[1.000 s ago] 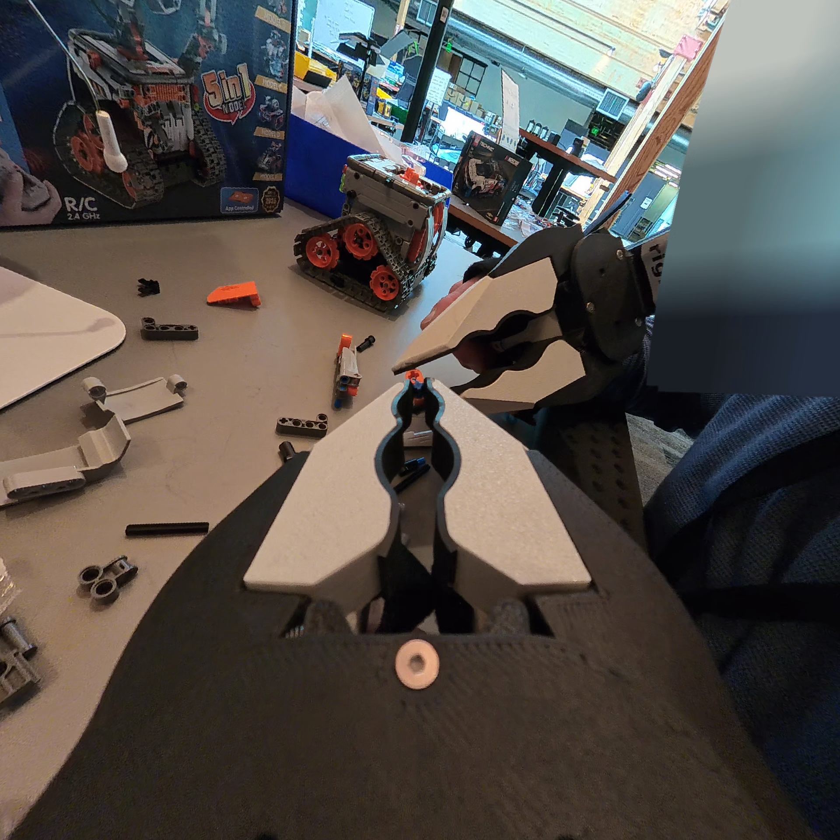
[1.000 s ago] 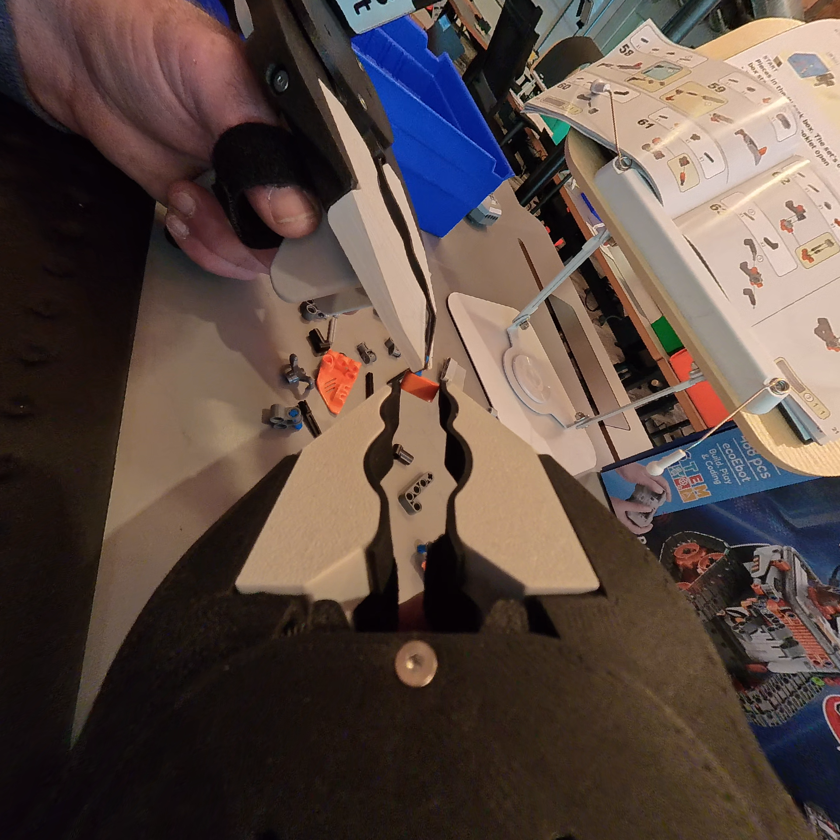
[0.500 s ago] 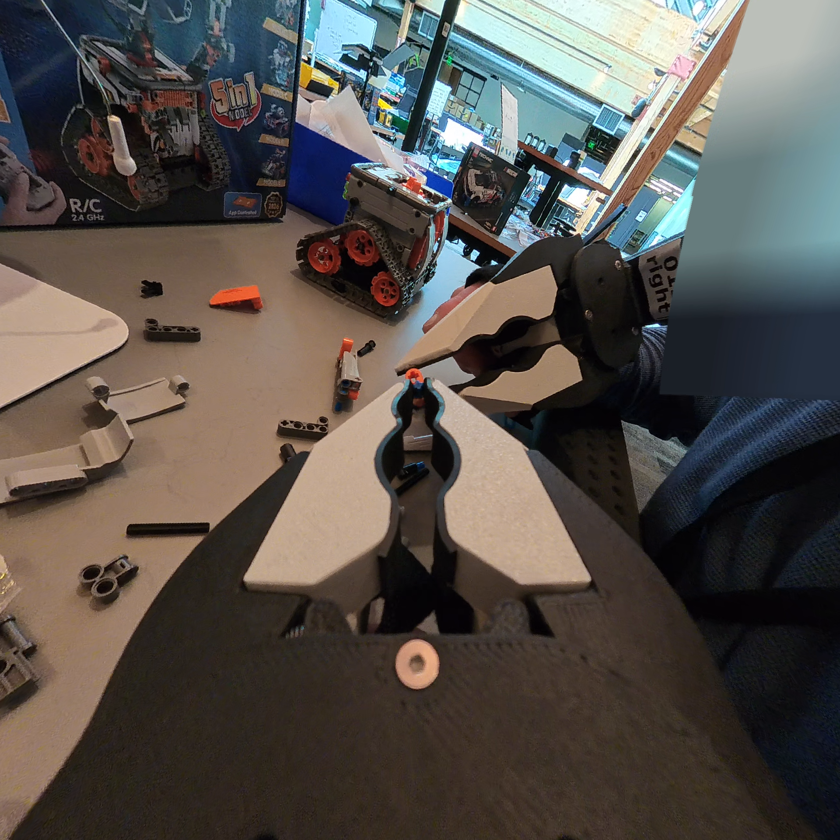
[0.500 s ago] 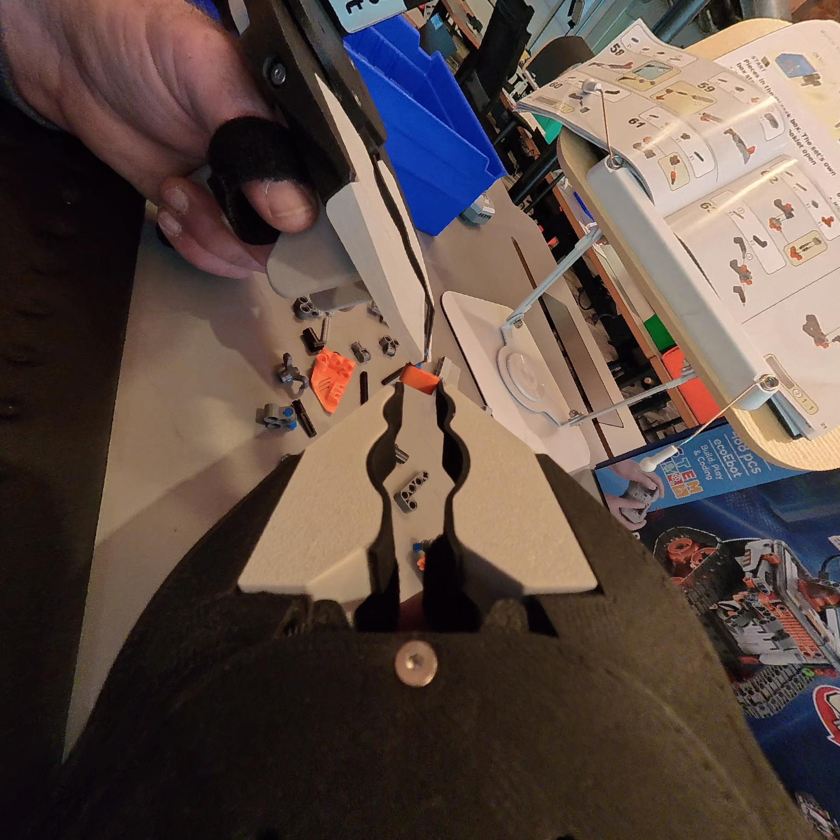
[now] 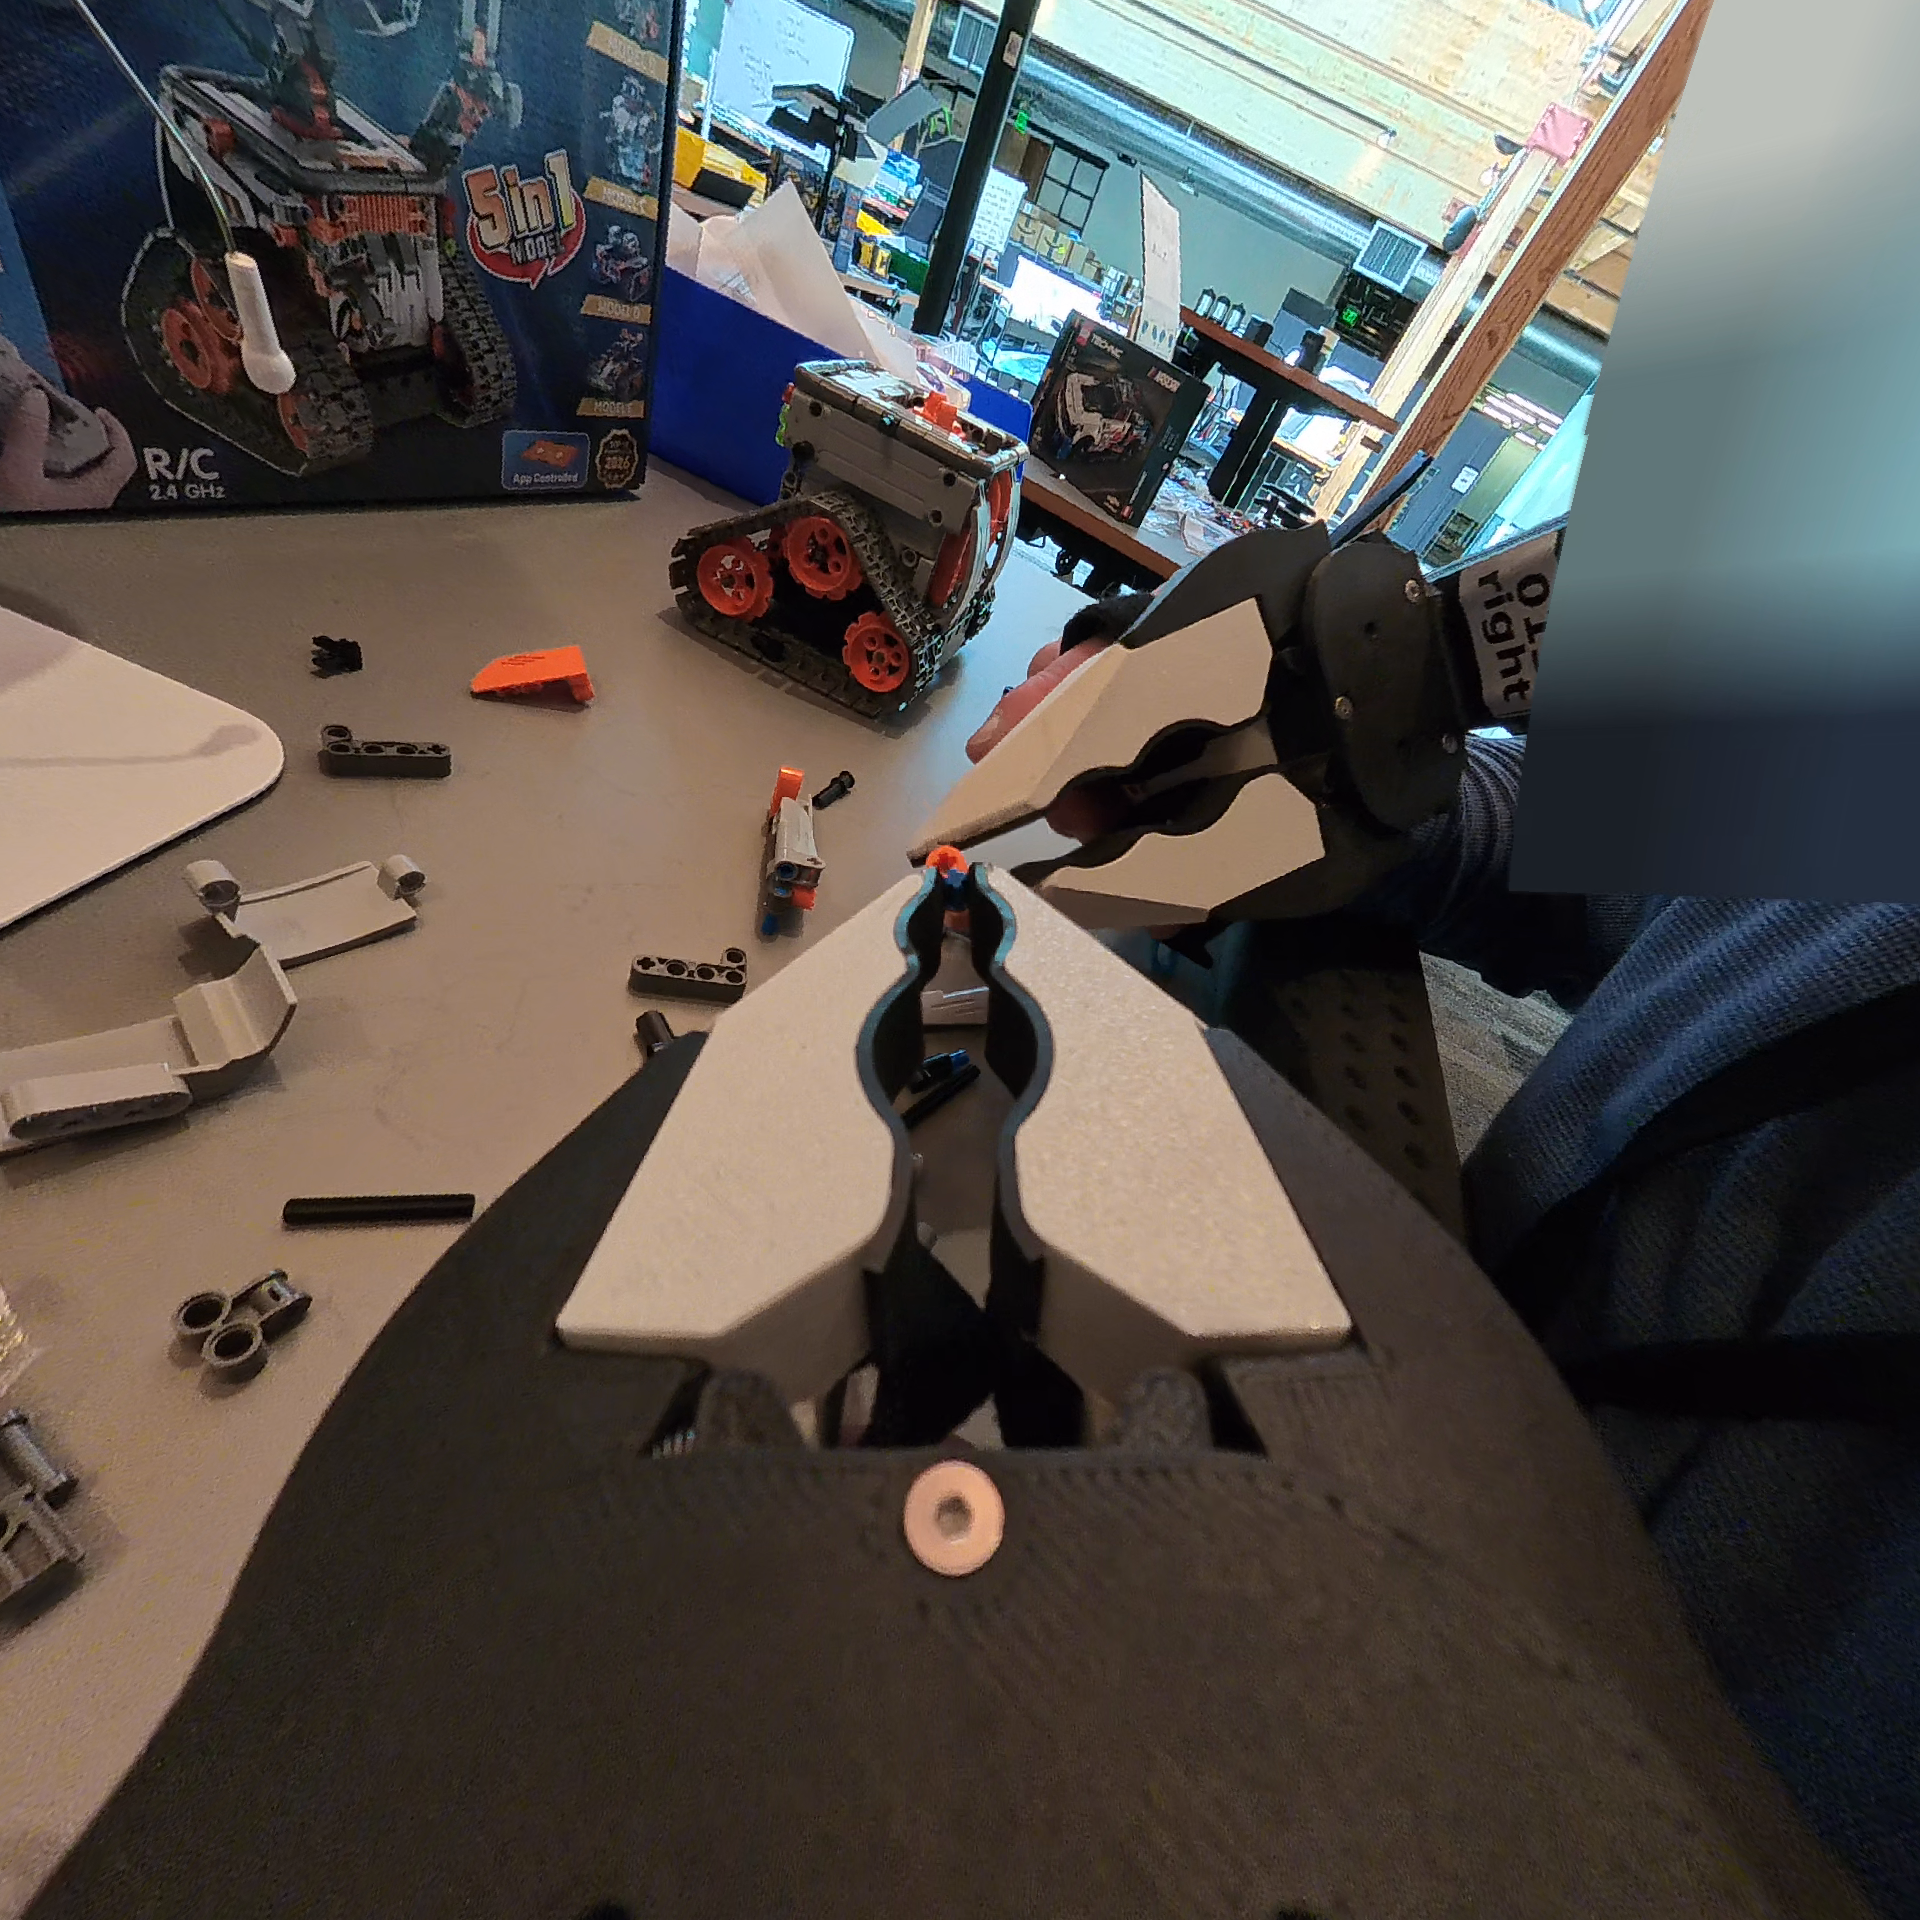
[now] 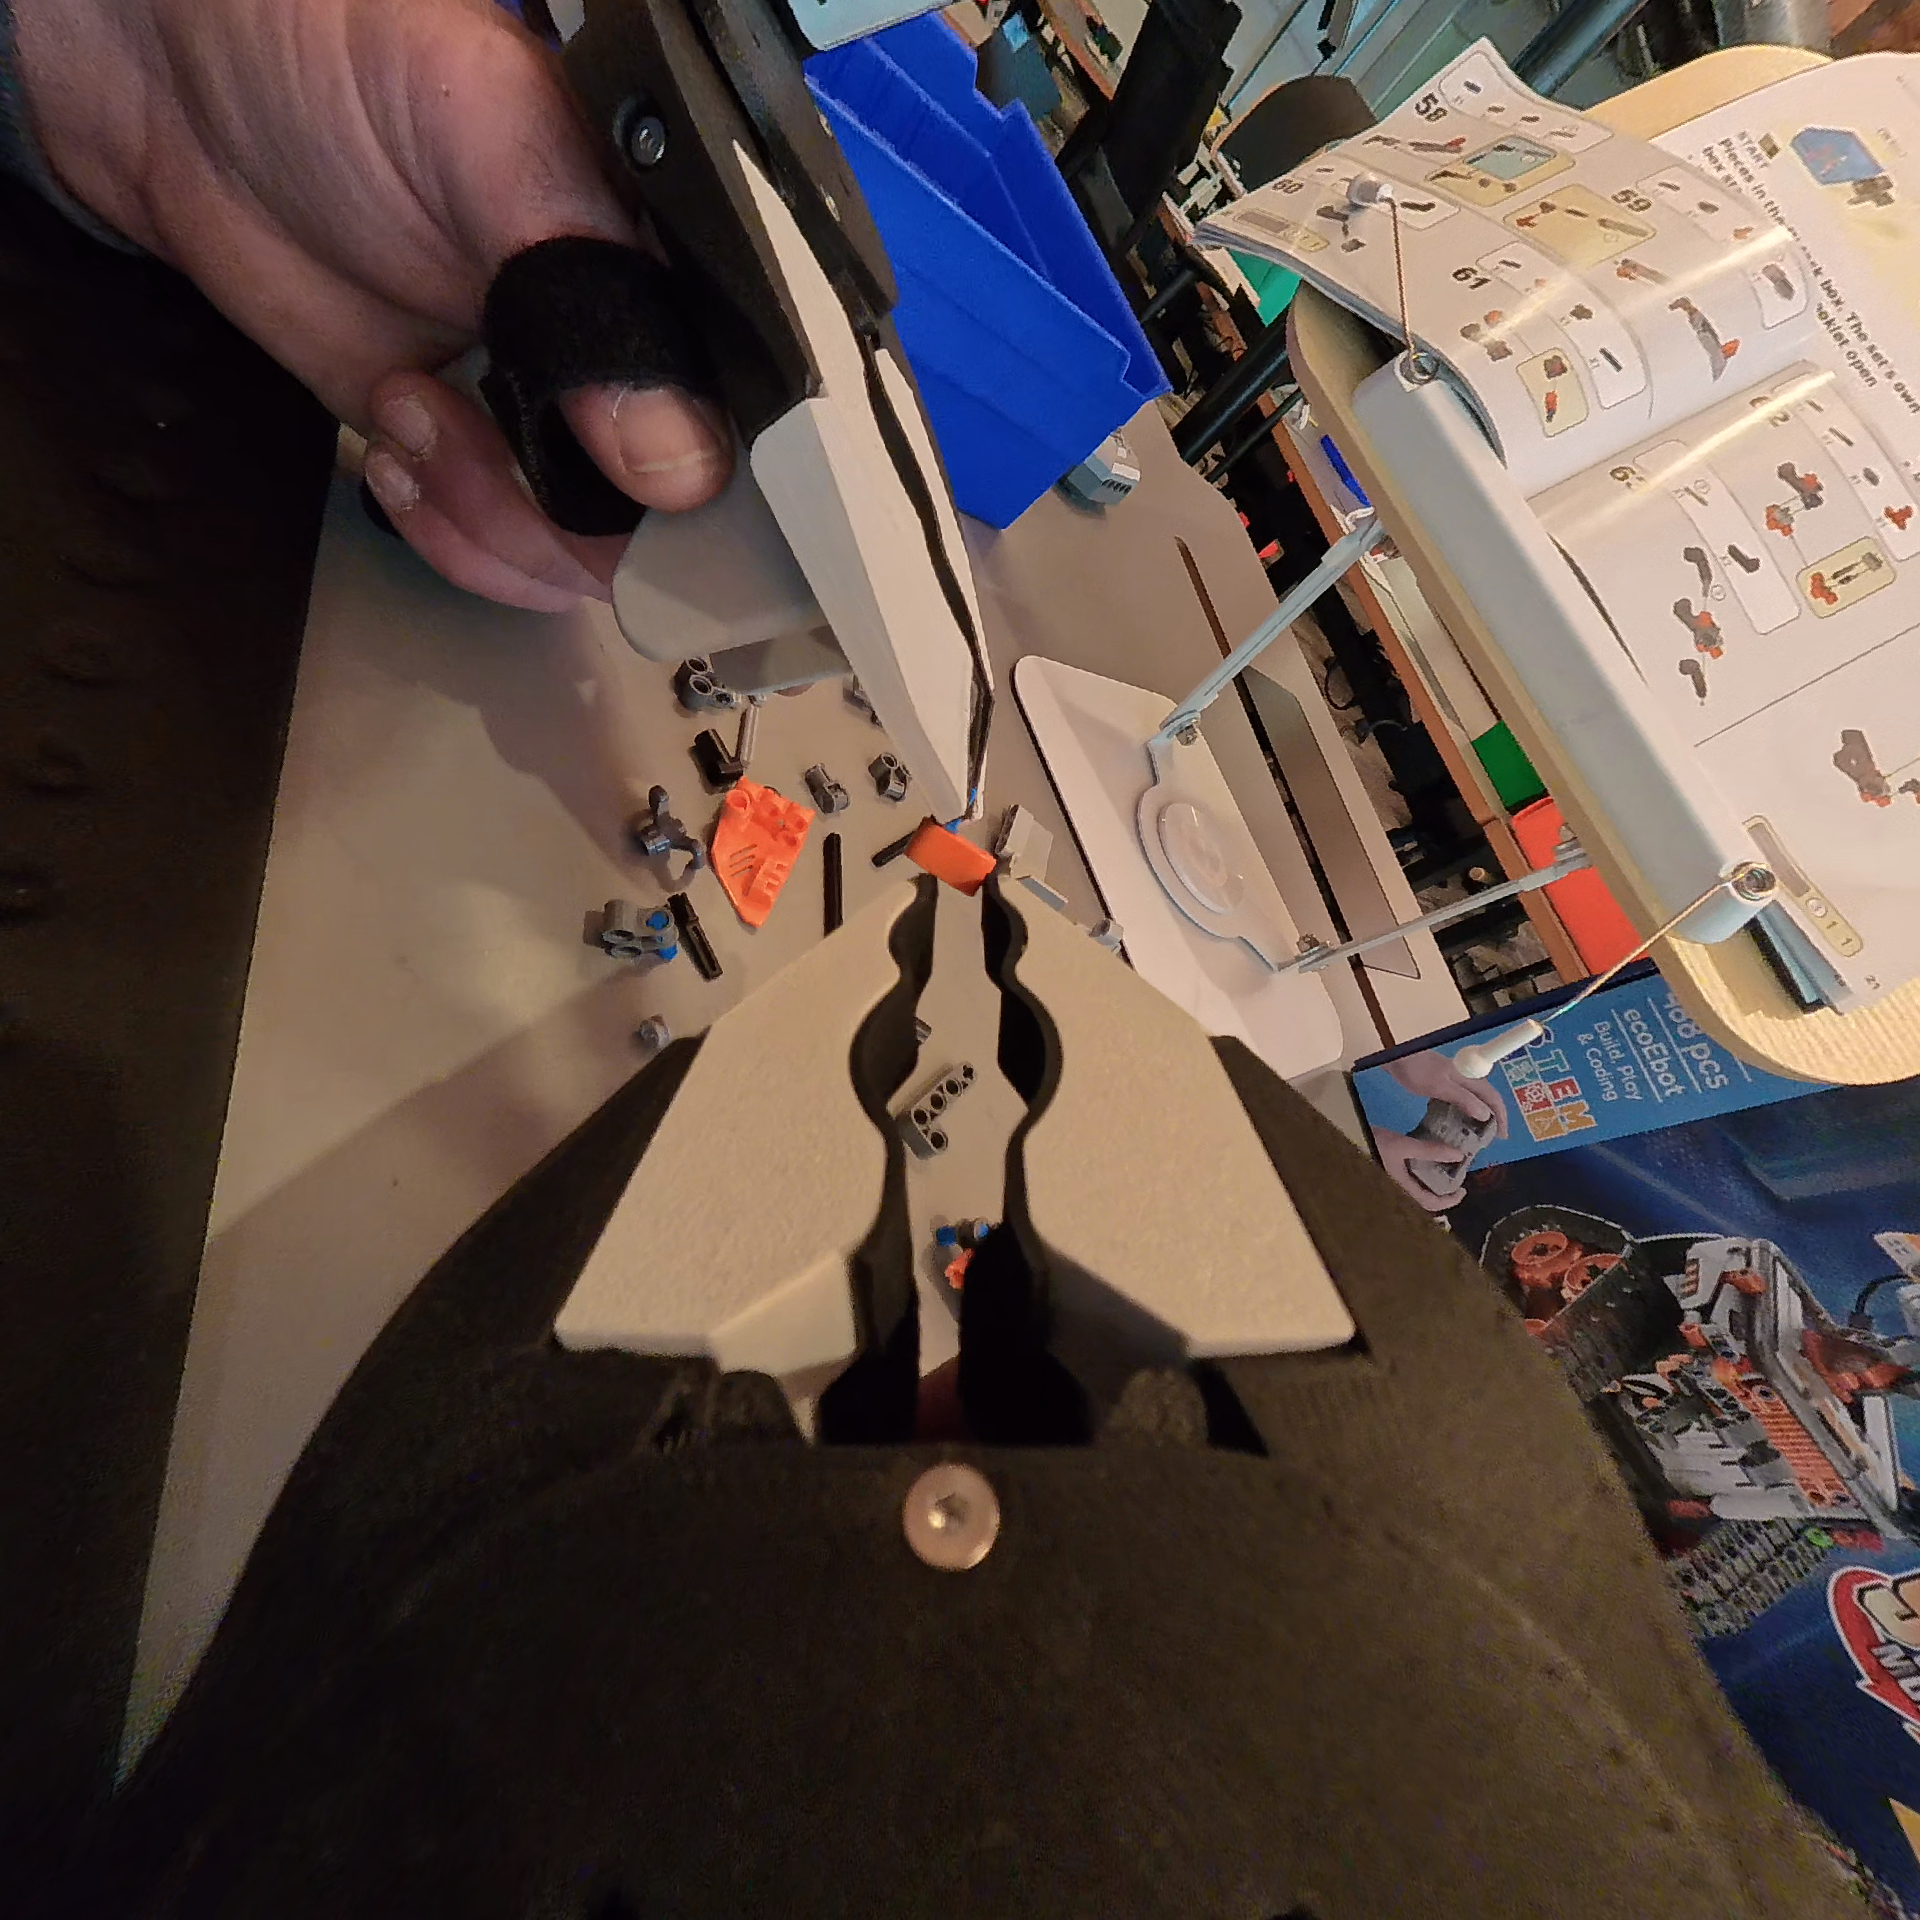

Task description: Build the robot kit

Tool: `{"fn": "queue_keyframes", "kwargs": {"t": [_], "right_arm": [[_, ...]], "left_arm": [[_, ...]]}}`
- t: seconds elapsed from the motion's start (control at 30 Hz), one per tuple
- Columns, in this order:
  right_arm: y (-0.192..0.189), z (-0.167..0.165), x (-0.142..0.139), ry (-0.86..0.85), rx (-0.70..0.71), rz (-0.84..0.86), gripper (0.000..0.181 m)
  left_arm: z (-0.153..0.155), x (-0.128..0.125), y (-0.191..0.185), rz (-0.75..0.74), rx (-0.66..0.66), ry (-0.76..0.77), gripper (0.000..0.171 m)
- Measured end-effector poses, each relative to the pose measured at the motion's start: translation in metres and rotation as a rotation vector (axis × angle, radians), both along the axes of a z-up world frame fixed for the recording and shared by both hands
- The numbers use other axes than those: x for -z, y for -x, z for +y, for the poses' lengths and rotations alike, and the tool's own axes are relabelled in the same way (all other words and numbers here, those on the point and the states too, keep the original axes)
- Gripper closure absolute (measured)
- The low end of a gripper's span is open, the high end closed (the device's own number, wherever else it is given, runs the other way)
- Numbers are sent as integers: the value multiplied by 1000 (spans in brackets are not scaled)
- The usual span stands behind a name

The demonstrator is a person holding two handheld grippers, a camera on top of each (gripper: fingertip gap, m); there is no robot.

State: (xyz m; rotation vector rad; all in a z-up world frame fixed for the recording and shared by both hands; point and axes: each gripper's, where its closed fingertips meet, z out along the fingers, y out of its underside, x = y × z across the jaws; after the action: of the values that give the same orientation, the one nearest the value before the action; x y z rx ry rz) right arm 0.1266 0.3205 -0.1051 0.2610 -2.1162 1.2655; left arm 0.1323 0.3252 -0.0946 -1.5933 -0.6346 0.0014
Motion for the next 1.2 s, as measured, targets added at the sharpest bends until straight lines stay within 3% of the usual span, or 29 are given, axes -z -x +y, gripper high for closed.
{"fn": "queue_keyframes", "kwargs": {"t": [0.43, 0.57, 0.63, 0.87, 0.97, 1.2], "right_arm": [[-6, 6, 17, -182, -51, 200, 169], [-4, 6, 14, -158, -37, 150, 170], [-2, 6, 10, -97, -28, 41, 171], [-6, 6, -22, 277, -126, -664, 164], [-11, 4, -34, 361, -176, -785, 162], [-12, 2, -50, 504, -217, -950, 162]], "left_arm": [[6, 14, -8, 43, 41, 124, 169], [4, 14, -6, 56, 24, 131, 170], [2, 10, -4, 61, 13, 106, 169], [-9, -19, 6, 66, -50, -86, 170], [-11, -34, 5, 80, -50, -181, 169], [-4, -50, -7, 163, -17, -237, 169]]}}
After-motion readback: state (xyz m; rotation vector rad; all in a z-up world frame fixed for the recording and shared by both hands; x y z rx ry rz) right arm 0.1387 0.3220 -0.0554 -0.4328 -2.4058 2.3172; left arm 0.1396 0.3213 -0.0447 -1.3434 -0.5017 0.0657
